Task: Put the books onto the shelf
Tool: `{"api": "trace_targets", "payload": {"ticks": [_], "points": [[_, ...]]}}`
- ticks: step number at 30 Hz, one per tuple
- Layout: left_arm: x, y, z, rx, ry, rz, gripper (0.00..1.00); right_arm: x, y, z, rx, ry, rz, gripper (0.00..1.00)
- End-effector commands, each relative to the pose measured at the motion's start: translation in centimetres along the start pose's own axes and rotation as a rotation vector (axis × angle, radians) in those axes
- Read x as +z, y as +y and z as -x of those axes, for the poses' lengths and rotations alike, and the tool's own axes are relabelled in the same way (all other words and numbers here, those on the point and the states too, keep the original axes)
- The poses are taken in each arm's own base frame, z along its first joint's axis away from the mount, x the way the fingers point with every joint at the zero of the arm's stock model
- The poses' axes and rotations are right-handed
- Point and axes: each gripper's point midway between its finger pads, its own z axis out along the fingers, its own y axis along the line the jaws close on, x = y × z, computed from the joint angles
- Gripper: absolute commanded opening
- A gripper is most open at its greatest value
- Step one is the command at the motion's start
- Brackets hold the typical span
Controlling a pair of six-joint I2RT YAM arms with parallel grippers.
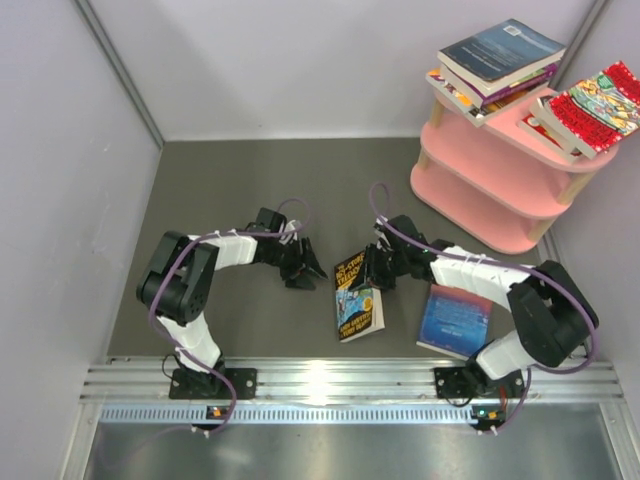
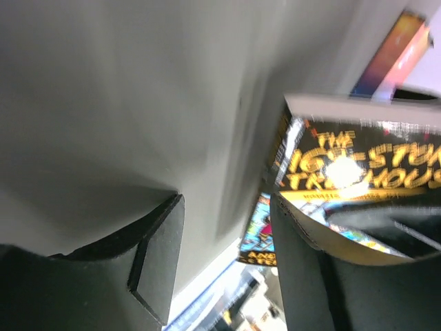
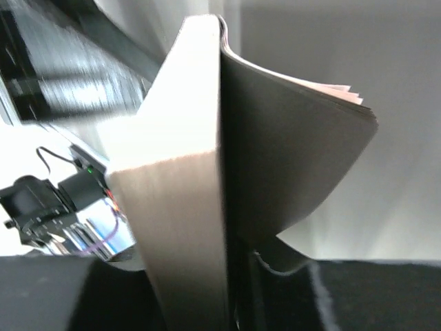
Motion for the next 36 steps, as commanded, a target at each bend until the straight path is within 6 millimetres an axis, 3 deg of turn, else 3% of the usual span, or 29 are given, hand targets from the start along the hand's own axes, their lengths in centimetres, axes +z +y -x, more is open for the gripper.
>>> {"api": "trace_targets", "payload": {"ticks": [1, 3, 4, 6, 8, 11, 12, 14, 15, 17, 18, 20, 21, 23, 25, 26, 27, 29, 30, 33, 36], "points": [[-0.6, 0.7, 2.4, 0.067, -0.075, 0.058, 0.58, -2.3, 2.2, -0.5, -0.093, 0.037, 0.013, 0.27], [-0.7, 0.4, 2.9, 0.079, -0.071, 0.060, 0.57, -2.7, 2.9, -0.6, -0.109, 0.052, 0.032, 0.27], [-0.8, 0.4, 3.0, 0.082, -0.073, 0.061, 0.57, -2.9, 3.1, -0.5, -0.114, 0.051, 0.037, 0.22], [-0.9, 0.0, 3.3, 0.093, -0.074, 0.061, 0.57, -3.2, 3.4, -0.3, -0.125, 0.047, 0.038, 0.00], [-1.1, -0.1, 3.5, 0.097, -0.078, 0.059, 0.57, -4.1, 5.1, 0.5, -0.156, 0.016, 0.074, 0.00], [-1.4, -0.1, 3.5, 0.099, -0.082, 0.062, 0.57, -7.0, 9.2, 2.9, -0.233, -0.062, 0.137, 0.00], [-1.7, 0.0, 3.6, 0.097, -0.086, 0.063, 0.57, -9.4, 12.1, 4.5, -0.268, -0.117, 0.179, 0.00], [-1.9, 0.1, 3.6, 0.100, -0.087, 0.069, 0.56, -12.7, 15.4, 6.4, -0.327, -0.194, 0.228, 0.00], [-2.0, 0.1, 3.6, 0.102, -0.090, 0.068, 0.56, -16.4, 18.7, 8.7, -0.367, -0.292, 0.288, 0.00], [-2.2, 0.2, 3.5, 0.102, -0.086, 0.072, 0.56, -20.1, 20.7, 10.5, -0.379, -0.368, 0.315, 0.00], [-2.4, -0.1, 3.6, 0.108, -0.092, 0.067, 0.56, -24.3, 22.6, 12.6, -0.395, -0.470, 0.362, 0.00], [-2.7, -0.5, 3.9, 0.115, -0.098, 0.068, 0.56, -28.2, 23.7, 14.8, -0.372, -0.562, 0.406, 0.00], [-2.8, -0.6, 4.0, 0.118, -0.097, 0.067, 0.56, -31.6, 24.0, 16.8, -0.367, -0.653, 0.424, 0.00], [-3.1, -1.2, 4.3, 0.127, -0.105, 0.061, 0.56, -35.4, 24.9, 19.0, -0.359, -0.770, 0.474, 0.00], [-3.2, -1.6, 4.5, 0.129, -0.105, 0.055, 0.55, -39.3, 24.4, 22.5, -0.326, -0.898, 0.482, 0.00], [-3.2, -1.8, 4.5, 0.129, -0.102, 0.052, 0.55, -42.5, 25.7, 23.2, -0.312, -0.968, 0.543, 0.00], [-3.3, -1.9, 4.6, 0.131, -0.101, 0.053, 0.55, -43.4, 24.4, 26.1, -0.258, -1.003, 0.533, 0.00], [-3.5, -2.3, 4.8, 0.141, -0.101, 0.057, 0.54, -45.9, 25.4, 27.6, -0.223, -1.045, 0.602, 0.00], [-3.6, -2.3, 4.9, 0.143, -0.107, 0.062, 0.55, -48.9, 24.6, 29.8, -0.213, -1.136, 0.600, 0.00], [-3.9, -2.7, 5.2, 0.149, -0.118, 0.061, 0.54, -52.5, 23.3, 32.8, -0.134, -1.234, 0.685, 0.00], [-4.0, -3.0, 5.3, 0.148, -0.124, 0.055, 0.55, -54.0, 20.6, 35.8, -0.051, -1.328, 0.674, 0.00]]}}
